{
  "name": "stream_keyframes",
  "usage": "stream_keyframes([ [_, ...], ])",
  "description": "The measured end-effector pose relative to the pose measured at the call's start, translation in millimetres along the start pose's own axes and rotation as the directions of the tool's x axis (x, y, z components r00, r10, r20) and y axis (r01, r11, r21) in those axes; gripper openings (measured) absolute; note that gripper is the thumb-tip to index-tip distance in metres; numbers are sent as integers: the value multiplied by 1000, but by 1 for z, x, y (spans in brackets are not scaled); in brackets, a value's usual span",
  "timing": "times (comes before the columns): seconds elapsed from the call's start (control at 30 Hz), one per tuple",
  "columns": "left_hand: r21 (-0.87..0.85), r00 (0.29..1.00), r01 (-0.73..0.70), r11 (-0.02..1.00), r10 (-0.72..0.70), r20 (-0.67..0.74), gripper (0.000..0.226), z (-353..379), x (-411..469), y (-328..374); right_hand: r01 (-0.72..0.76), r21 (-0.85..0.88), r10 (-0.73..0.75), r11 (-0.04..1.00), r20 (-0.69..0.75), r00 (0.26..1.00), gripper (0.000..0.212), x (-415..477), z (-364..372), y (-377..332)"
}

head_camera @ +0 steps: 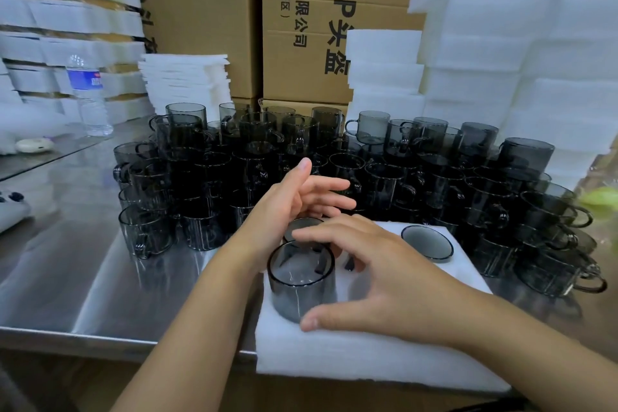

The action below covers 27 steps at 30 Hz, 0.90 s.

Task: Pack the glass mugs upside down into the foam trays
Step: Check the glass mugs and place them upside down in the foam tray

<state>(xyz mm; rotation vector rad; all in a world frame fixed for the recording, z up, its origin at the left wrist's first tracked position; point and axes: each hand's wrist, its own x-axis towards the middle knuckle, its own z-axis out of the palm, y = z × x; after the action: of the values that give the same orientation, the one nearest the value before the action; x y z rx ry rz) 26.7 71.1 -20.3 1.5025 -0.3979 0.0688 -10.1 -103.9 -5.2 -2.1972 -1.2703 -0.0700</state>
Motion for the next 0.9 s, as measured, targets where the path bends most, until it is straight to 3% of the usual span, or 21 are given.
stream_keyframes([
  [0.3, -44, 1000, -12, 999, 11, -15, 59, 0, -3, -1, -78, 12, 77, 997, 29, 997, 54, 2, 0, -2],
  [0.73, 3, 995, -80, 997, 80, -53, 48, 4, -7, 1, -100, -34, 102, 994, 62, 993, 60, 7, -2, -3],
  [0.9, 36, 995, -84, 996, 85, -49, 48, 5, -6, 2, -73, -141, 87, 987, 92, 992, 53, 4, -4, -4],
])
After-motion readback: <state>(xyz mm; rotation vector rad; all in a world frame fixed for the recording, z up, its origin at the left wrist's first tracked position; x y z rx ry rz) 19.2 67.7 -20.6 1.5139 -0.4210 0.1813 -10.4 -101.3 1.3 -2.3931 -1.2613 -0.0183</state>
